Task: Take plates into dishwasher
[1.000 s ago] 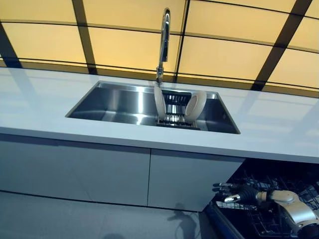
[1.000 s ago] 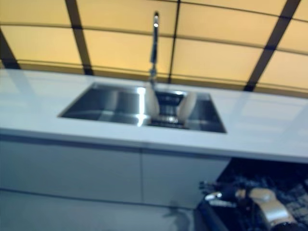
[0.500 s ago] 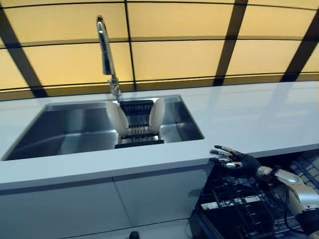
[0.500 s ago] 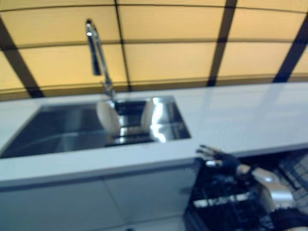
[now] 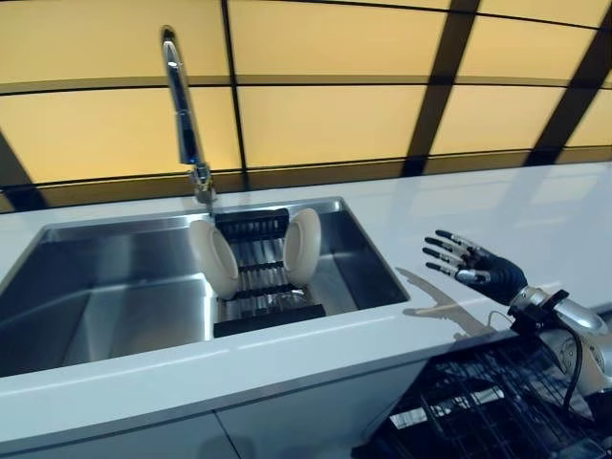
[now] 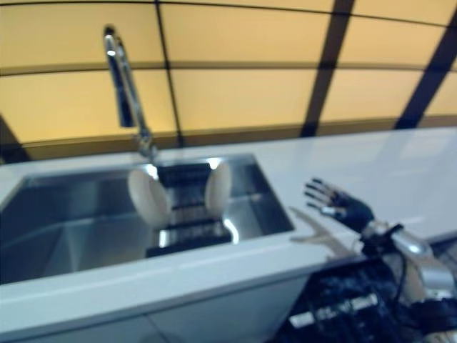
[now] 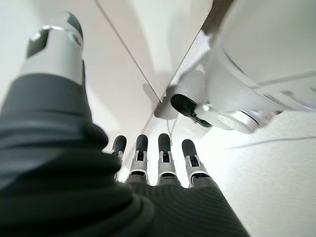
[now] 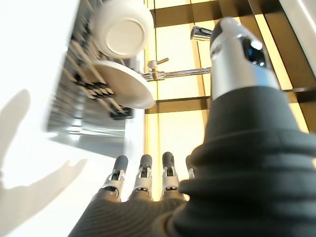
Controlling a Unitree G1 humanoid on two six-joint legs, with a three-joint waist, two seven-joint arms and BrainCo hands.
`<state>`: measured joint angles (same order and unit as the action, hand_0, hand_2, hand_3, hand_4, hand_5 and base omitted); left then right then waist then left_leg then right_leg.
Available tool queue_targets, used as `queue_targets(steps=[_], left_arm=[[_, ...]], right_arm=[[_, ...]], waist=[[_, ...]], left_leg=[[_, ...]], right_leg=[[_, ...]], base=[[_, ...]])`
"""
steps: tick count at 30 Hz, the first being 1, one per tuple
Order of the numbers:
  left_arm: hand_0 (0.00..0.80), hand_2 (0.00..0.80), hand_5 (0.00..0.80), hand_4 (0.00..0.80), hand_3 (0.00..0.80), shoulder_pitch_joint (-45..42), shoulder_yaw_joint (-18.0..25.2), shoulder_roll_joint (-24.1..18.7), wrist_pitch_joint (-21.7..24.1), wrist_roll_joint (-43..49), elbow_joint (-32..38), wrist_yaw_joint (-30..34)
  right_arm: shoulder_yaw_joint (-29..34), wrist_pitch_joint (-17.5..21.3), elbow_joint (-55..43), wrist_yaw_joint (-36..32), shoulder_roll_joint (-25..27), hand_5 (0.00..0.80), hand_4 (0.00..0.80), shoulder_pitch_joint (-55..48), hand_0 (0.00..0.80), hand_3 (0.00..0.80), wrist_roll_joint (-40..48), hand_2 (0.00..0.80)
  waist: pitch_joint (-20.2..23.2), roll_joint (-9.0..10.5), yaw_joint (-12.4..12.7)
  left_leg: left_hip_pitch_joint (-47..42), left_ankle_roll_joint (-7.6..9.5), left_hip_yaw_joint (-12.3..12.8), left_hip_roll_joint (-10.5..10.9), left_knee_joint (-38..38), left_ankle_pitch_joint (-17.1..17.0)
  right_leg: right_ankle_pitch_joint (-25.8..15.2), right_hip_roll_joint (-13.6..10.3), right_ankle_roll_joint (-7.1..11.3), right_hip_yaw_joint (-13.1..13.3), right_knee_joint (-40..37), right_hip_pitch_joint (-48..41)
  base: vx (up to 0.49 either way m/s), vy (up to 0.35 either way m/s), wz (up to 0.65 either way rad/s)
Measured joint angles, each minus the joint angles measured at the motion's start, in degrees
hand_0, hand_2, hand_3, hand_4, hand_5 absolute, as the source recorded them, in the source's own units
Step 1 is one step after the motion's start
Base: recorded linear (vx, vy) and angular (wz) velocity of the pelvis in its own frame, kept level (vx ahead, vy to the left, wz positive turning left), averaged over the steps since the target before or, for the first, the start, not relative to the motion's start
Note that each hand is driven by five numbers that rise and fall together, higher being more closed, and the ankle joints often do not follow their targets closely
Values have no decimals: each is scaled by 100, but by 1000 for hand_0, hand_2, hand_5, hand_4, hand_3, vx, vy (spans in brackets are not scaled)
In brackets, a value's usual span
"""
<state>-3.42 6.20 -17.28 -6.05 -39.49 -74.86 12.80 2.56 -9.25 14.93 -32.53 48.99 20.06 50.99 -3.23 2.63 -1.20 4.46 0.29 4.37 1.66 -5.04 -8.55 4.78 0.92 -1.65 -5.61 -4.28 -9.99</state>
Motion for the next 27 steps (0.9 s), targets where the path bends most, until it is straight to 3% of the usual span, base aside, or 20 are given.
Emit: queue_targets(steps=[1,6,13,18,19,20,21,24,27], left_arm=[[0,0,0,0,0,-12,0,0,-5,-1,0,-2],[0,0,0,0,0,-15,-84,-7,-15,-3,2,-19],[0,0,0,0,0,84,-98,-9,-63,-2,36,-72],[0,0,0,0,0,272,-259,-15,-189,48,145,-134],[0,0,0,0,0,323,-355,-1,-222,49,163,-141],[0,0,0,0,0,337,-368,-12,-220,49,204,-145],[0,0,0,0,0,402,-458,-48,-216,46,328,-157],[0,0,0,0,0,373,-467,-150,-216,40,396,-173],[0,0,0,0,0,383,-470,-99,-227,48,568,-236]], right_arm=[[-2,18,107,130,31,0,0,214,0,0,28,0],[-71,112,282,531,113,0,0,725,0,0,-31,0],[-777,246,325,1196,168,0,0,1446,0,0,-1140,0],[-1450,693,489,2002,422,0,0,1793,0,0,-3270,0],[-1684,702,547,2228,525,0,0,1934,0,0,-3778,0],[-1702,737,540,2288,552,0,0,1935,0,0,-3947,0],[-1831,837,531,2488,652,0,0,2009,0,0,-4422,0],[-1922,1070,517,2827,747,0,0,2183,0,0,-5371,0],[-2045,1183,551,3084,924,0,0,2278,0,0,-6197,0]], waist=[[-3,20,99],[-55,172,184],[-64,263,232],[-105,249,354],[-199,74,363],[-228,23,362],[-333,-40,367],[-337,109,374],[-299,136,374]], left_leg=[[2,82,-7,8,11,-13],[-91,111,-170,75,14,-29],[-81,119,-190,122,-4,7],[-84,161,-284,154,-13,26],[-112,161,-412,-9,-12,25],[-118,161,-464,-72,-6,24],[-182,193,-671,-118,17,-11],[-172,163,-774,66,-4,-16],[-58,-21,-734,2,35,96]], right_leg=[[8,0,13,0,-5,-2],[67,-33,99,38,-14,-160],[100,-76,77,16,-44,-177],[177,-97,174,-56,220,-72],[264,26,297,-49,963,259],[294,63,345,-50,1263,392],[556,64,469,-29,1959,780],[341,-330,444,-100,1101,811],[21,-231,221,-149,578,598]], base=[[79,27,12],[80,27,19],[63,32,1],[27,-22,5],[44,-82,12],[57,-91,13],[48,-60,19],[36,-54,34],[-70,42,53]])
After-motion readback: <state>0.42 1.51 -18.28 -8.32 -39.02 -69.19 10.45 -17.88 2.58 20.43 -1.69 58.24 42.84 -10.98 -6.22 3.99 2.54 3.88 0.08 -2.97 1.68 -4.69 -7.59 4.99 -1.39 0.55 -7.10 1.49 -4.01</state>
